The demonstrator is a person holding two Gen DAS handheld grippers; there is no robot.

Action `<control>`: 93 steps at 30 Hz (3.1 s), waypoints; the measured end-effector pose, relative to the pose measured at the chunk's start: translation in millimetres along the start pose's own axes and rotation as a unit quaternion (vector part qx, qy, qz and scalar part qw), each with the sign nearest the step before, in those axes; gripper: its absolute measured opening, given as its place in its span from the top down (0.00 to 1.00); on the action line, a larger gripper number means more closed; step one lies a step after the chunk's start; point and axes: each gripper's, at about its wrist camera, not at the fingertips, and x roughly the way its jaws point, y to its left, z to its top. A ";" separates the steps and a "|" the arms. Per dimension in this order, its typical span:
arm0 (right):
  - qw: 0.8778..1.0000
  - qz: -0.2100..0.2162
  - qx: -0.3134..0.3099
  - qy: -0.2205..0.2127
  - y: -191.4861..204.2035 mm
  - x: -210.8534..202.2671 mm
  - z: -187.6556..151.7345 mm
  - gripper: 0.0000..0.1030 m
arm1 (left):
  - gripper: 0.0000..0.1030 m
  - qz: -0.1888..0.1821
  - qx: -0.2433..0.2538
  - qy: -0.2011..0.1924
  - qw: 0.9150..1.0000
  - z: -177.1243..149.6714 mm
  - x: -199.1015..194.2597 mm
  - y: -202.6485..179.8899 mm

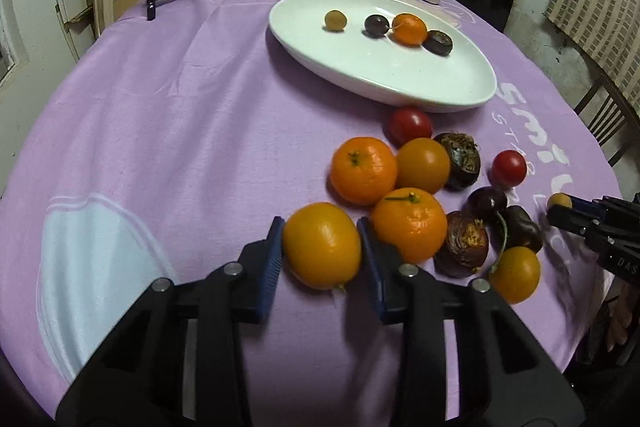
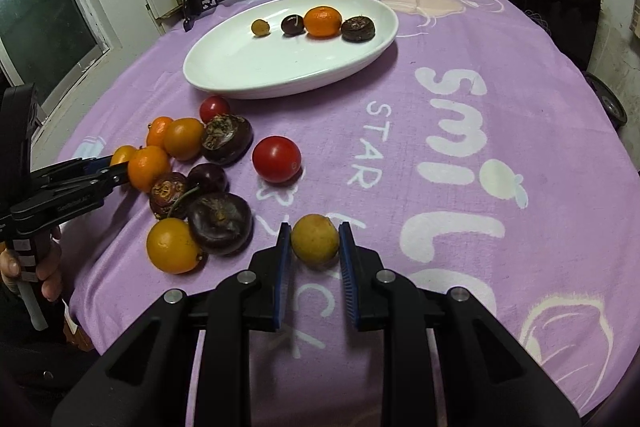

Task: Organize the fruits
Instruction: 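Grasp a yellow kumquat with the right tool while the left tool grasps an orange, then carry the kumquat and orange to the plate and release them, then grasp a mangosteen with the right tool while the left tool grasps a mandarin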

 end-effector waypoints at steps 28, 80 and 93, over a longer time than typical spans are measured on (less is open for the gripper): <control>0.997 -0.029 -0.036 -0.066 5.5 50.6 202.9 0.77 | 0.64 0.007 -0.016 -0.040 0.999 203.8 42.8 -28.5; 0.999 -0.007 -0.050 -0.012 32.3 -7.8 13.2 0.51 | 0.42 -0.018 -0.013 -0.040 0.999 -5.7 -48.8 -2.9; 0.996 0.038 -0.075 0.037 53.9 20.2 3.6 0.50 | 0.28 -0.018 0.002 -0.036 0.999 -14.4 -51.8 -9.0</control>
